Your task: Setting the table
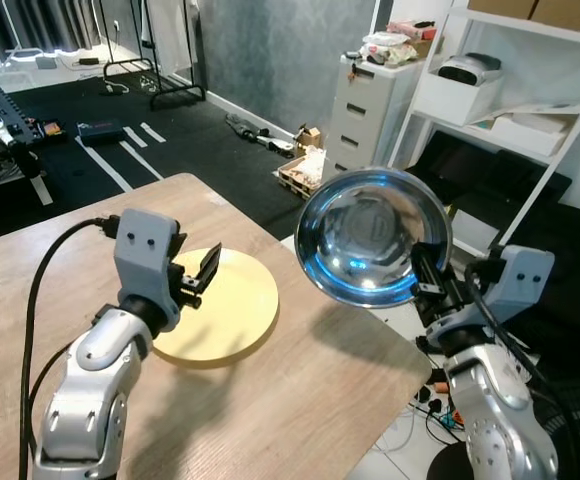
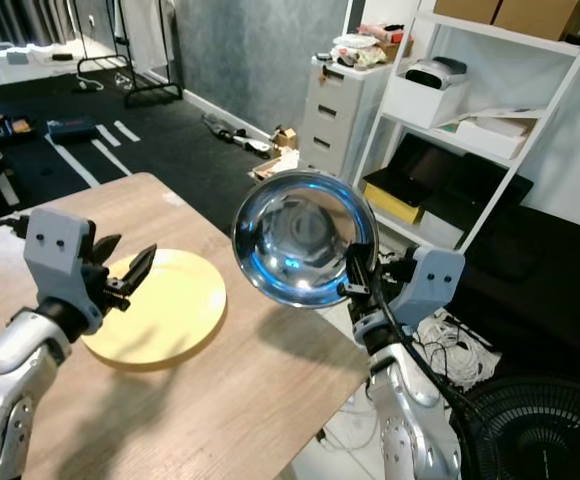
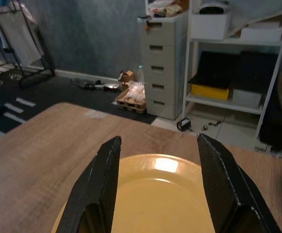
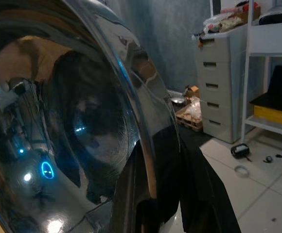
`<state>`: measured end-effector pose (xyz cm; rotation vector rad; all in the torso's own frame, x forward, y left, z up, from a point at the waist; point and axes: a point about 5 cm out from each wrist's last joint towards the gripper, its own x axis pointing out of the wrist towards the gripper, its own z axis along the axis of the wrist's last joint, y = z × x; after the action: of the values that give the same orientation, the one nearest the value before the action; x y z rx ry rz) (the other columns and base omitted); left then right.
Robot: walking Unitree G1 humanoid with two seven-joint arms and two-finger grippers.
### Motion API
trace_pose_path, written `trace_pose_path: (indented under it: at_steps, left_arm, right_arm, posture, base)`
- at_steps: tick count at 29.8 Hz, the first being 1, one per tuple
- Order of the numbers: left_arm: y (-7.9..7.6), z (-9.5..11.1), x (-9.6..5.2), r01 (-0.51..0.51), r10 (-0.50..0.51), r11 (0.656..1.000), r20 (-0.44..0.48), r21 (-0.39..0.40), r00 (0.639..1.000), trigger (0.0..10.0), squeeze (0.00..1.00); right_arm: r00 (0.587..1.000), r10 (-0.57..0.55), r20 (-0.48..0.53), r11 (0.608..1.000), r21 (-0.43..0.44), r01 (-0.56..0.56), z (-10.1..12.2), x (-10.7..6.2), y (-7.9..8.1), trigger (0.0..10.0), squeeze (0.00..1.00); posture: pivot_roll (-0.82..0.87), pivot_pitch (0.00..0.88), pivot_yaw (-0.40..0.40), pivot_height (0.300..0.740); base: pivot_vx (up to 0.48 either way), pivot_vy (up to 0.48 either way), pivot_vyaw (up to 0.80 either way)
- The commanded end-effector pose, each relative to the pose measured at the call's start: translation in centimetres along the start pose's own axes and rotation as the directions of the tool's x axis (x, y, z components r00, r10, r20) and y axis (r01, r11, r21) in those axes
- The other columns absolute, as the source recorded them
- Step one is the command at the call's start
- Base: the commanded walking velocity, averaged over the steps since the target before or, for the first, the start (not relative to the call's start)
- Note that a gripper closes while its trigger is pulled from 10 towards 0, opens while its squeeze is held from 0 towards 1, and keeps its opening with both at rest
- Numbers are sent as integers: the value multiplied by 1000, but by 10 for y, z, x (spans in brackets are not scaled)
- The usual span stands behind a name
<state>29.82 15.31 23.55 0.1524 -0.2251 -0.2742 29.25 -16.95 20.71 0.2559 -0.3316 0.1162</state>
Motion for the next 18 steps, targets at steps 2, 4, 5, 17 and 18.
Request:
trace_pose_path:
  at_steps: [2, 4, 5, 17, 18]
  left_arm:
    - [-3, -3, 5, -22, 22, 1000, -22, 4, 1000, 10000, 0]
    - [-3, -3, 8, -54, 53, 998, -31, -24, 998, 10000, 0]
    - [-3, -3, 13, -84, 82, 995, -30, -56, 996, 10000, 0]
    - [-6, 5, 26, -124, 125, 987, 8, -102, 992, 10000, 0]
    - [-6, 6, 27, -128, 130, 987, 9, -101, 991, 10000, 0]
  right_arm:
    - [1000, -14, 22, 1000, -17, 15, 3, -2, 1, 10000, 0]
    - [1000, -20, 22, 1000, -22, 21, 2, -2, 1, 10000, 0]
    - [999, -30, 22, 999, -21, 31, 1, -1, 1, 10000, 0]
    - [998, -61, 8, 998, -34, 61, -2, 4, 1, 10000, 0]
    - [998, -61, 7, 997, -35, 61, -2, 4, 1, 10000, 0]
  posture:
    - [135, 85, 50, 740]
    - [134, 84, 50, 740]
    - [128, 82, 50, 740]
    - [131, 77, 50, 740]
    - [132, 77, 49, 740]
  base:
    - [0, 0, 0]
    - [0, 0, 0]
    - [0, 0, 0]
    - [0, 0, 0]
    - [0, 0, 0]
